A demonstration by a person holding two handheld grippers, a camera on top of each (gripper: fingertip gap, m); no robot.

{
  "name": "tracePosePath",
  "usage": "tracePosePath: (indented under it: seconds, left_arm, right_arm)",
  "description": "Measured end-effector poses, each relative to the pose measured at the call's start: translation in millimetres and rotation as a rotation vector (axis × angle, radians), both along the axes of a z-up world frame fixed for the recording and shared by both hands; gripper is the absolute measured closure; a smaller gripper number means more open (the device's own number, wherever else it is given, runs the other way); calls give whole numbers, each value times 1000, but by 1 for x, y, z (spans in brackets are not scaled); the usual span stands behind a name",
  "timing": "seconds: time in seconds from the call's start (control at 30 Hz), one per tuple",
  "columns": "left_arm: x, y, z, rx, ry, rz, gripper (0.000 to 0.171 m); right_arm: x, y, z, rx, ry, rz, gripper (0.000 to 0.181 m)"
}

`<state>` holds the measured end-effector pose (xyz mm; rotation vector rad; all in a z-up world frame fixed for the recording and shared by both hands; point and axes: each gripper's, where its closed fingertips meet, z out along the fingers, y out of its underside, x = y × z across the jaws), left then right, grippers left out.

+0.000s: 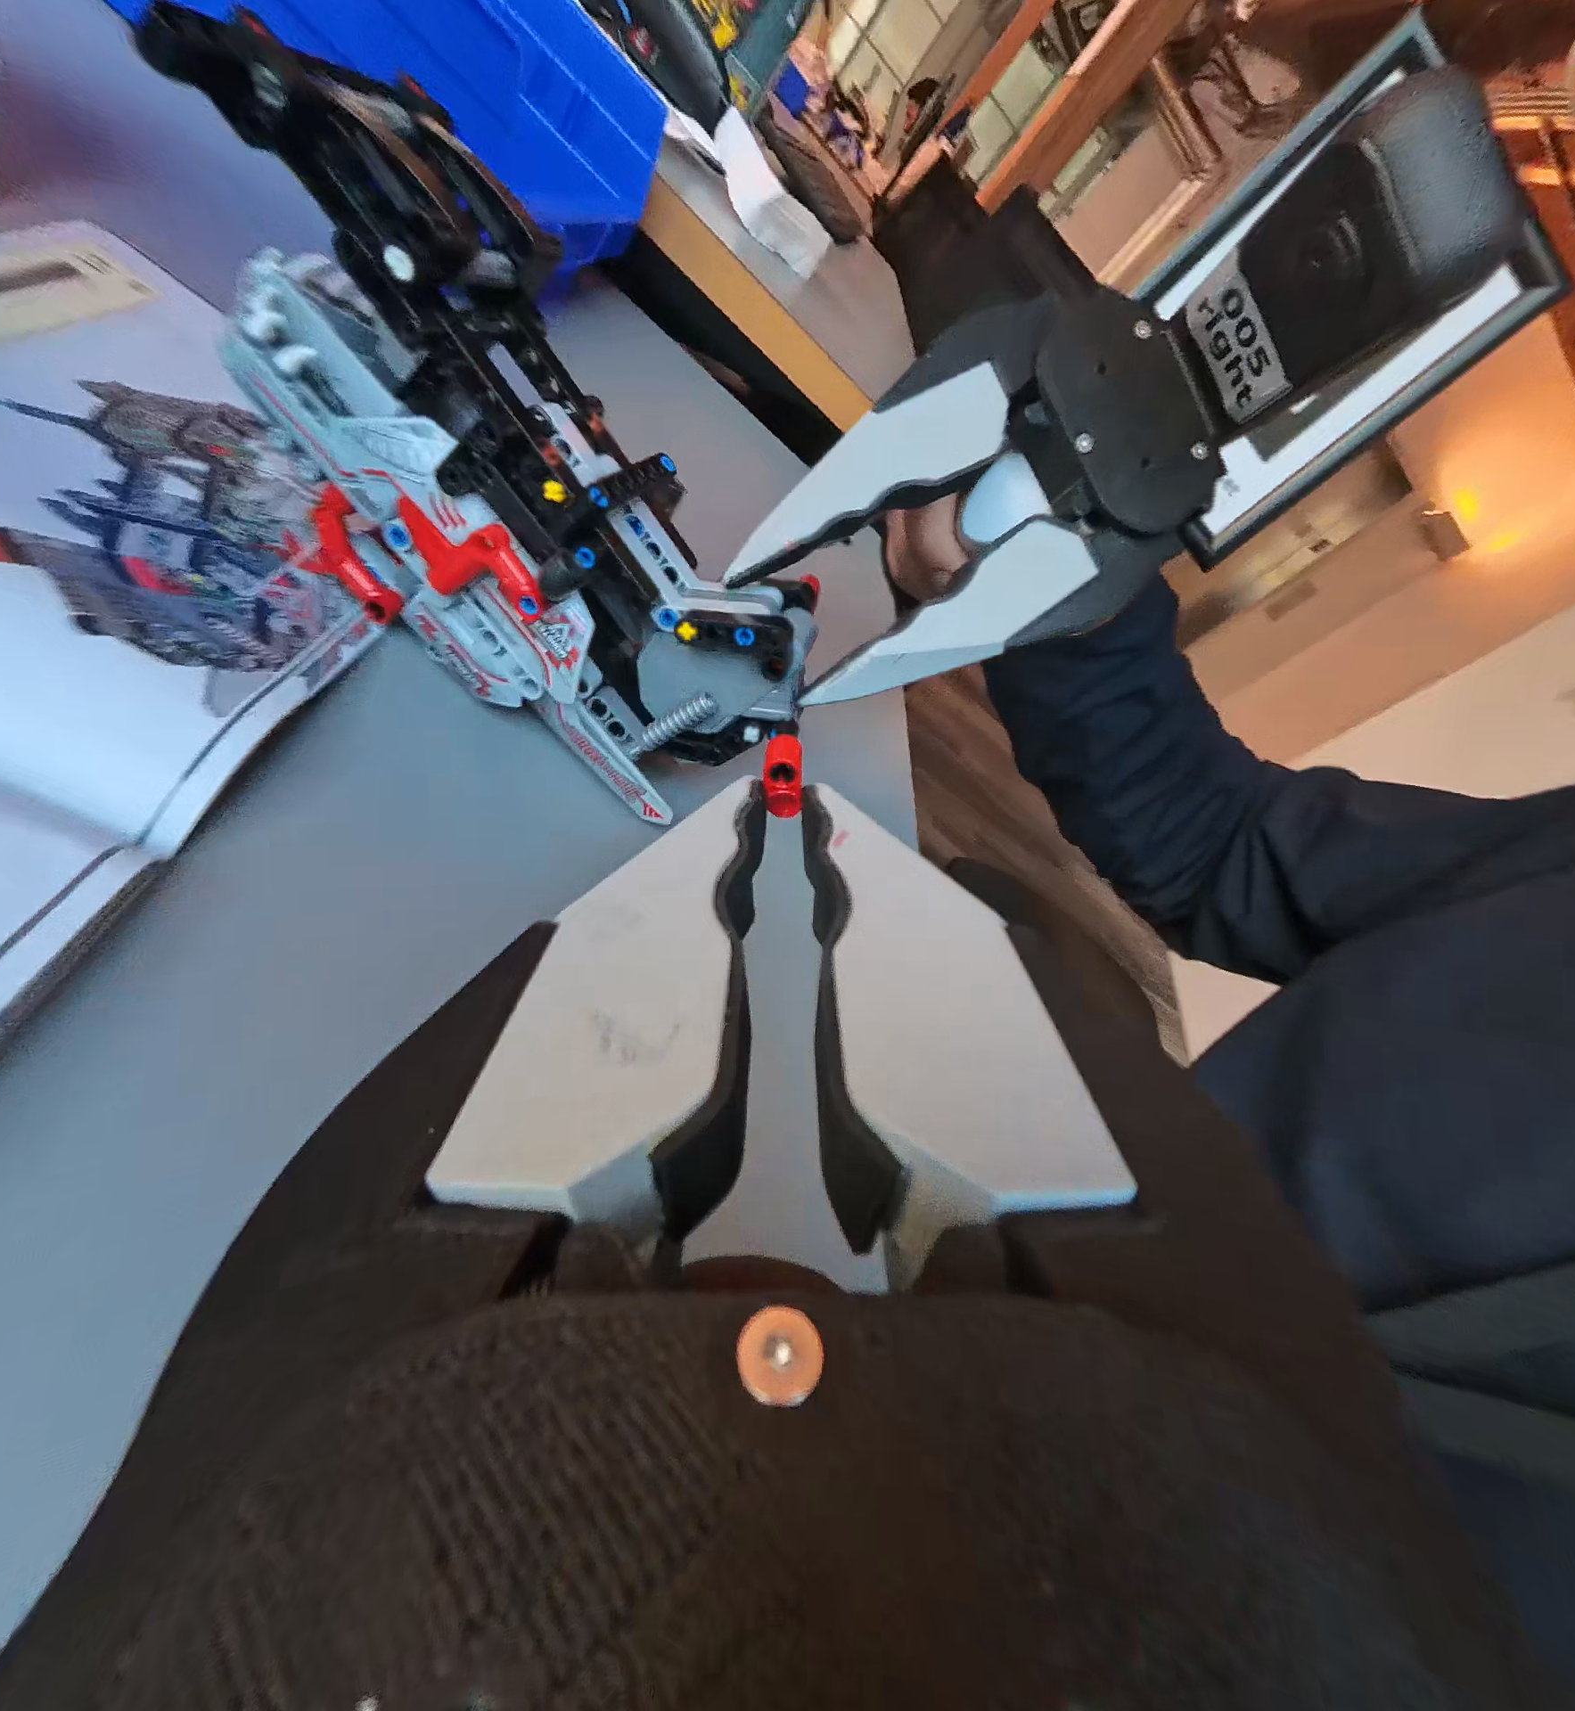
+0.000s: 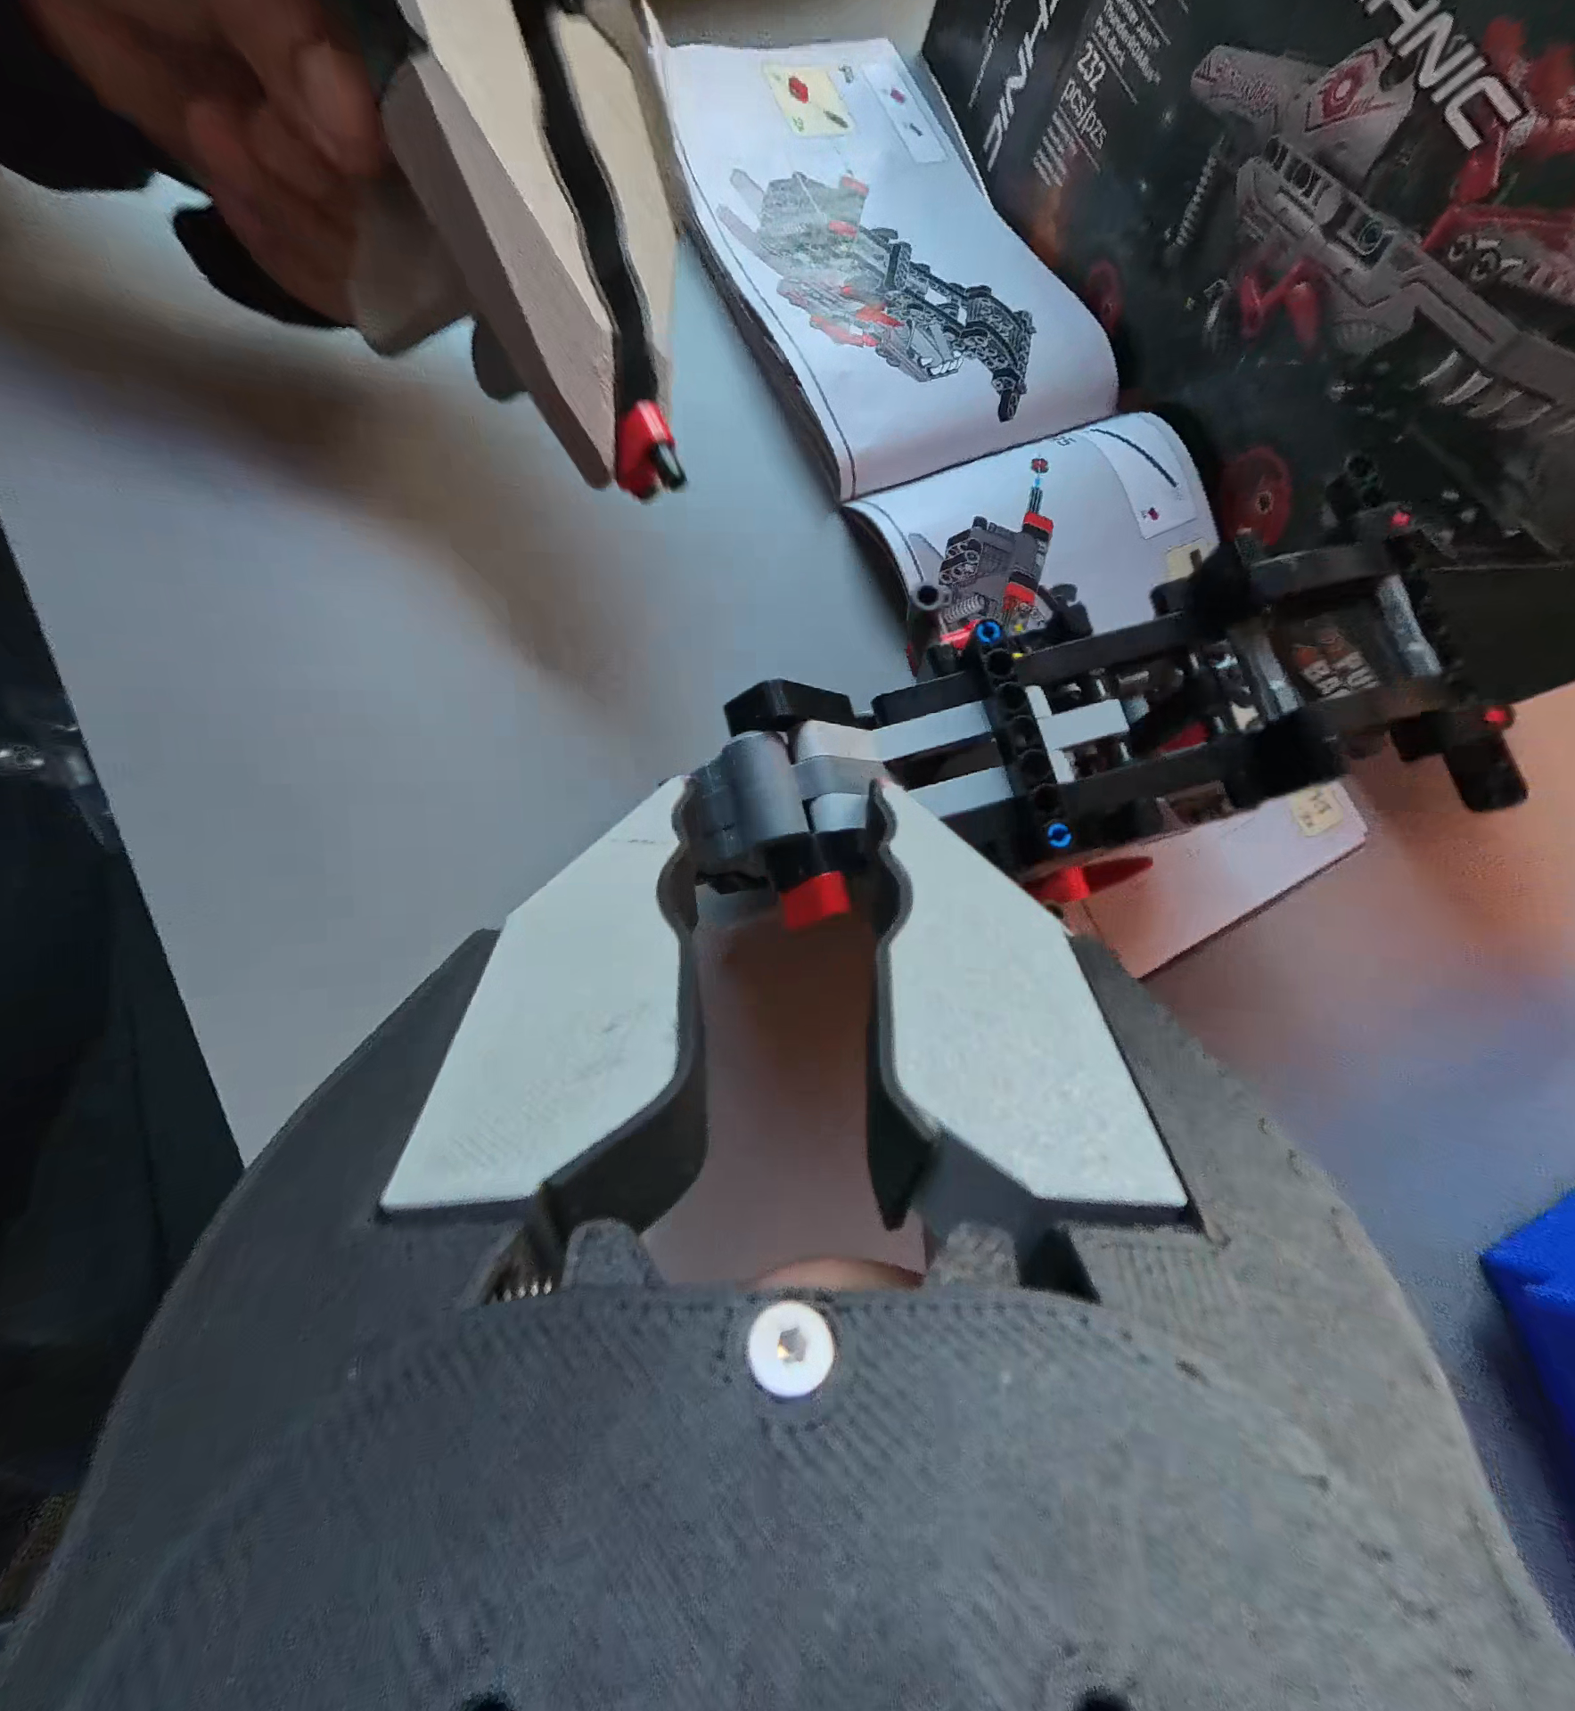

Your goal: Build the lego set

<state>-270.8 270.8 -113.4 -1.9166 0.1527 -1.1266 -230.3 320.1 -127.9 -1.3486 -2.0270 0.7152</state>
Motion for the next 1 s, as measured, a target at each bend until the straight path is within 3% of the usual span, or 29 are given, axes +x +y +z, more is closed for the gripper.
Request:
tracePosePath:
  seconds: [0.13, 0.4, 0.87, 1.0]
  left_arm:
    - [17, 18, -8, -32, -25, -41, 167]
    - [37, 30, -12, 29, 21, -74, 167]
    - [39, 40, -4, -10, -112, -34, 168]
    - [41, 42, -8, -15, -98, -38, 168]
  right_arm:
    - [3, 4, -1, -40, 47, 46, 144]
    - [6, 7, 7, -300, 136, 71, 143]
    - [11, 14, 15, -487, 220, 132, 147]
    - [8, 19, 10, -425, 205, 122, 145]
